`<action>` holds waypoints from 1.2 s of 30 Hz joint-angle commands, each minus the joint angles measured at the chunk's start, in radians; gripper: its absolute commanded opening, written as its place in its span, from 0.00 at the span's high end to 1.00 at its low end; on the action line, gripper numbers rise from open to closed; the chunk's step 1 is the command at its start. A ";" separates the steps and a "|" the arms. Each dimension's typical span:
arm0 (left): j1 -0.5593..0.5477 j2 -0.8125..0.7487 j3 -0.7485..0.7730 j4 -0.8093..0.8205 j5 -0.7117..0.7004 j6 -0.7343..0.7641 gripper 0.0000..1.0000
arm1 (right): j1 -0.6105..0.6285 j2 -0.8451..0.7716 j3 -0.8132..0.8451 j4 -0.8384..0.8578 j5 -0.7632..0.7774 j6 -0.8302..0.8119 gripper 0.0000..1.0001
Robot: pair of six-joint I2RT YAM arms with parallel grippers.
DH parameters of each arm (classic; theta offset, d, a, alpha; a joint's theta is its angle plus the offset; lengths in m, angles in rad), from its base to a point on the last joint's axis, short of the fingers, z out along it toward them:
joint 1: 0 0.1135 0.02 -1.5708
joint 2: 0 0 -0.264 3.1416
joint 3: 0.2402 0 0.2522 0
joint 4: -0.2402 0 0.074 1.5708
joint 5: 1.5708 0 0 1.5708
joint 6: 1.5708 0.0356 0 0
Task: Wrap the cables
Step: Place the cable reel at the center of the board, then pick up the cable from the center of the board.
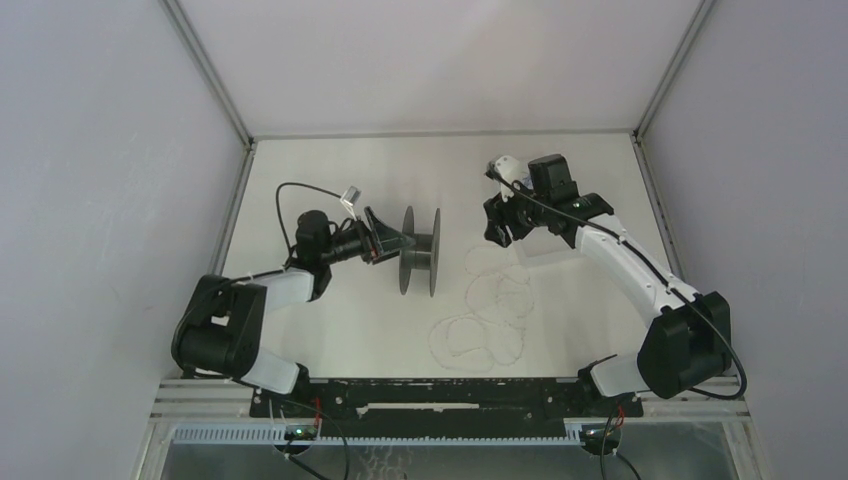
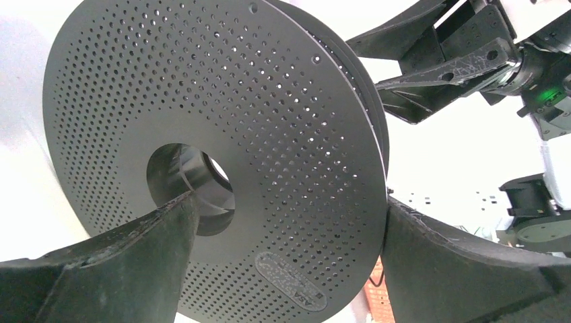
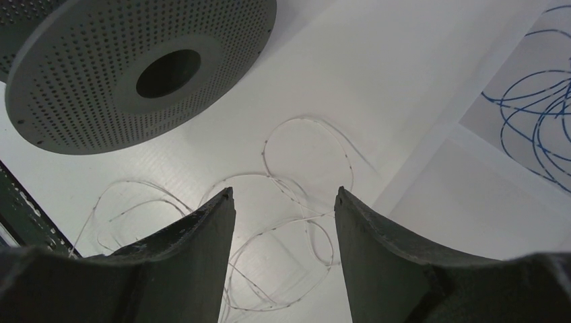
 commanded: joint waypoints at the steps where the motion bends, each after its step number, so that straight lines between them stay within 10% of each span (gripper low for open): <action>1: 0.008 -0.055 0.052 -0.062 0.015 0.073 0.00 | 0.007 -0.036 -0.027 0.011 0.001 -0.025 0.36; 13: 0.009 -0.162 0.105 -0.160 0.063 0.214 0.00 | 0.034 -0.073 -0.263 0.031 -0.040 -0.035 0.37; 36: 0.041 -0.356 0.409 -1.016 -0.127 1.142 0.00 | 0.283 -0.483 -0.520 -0.303 0.036 -0.511 0.35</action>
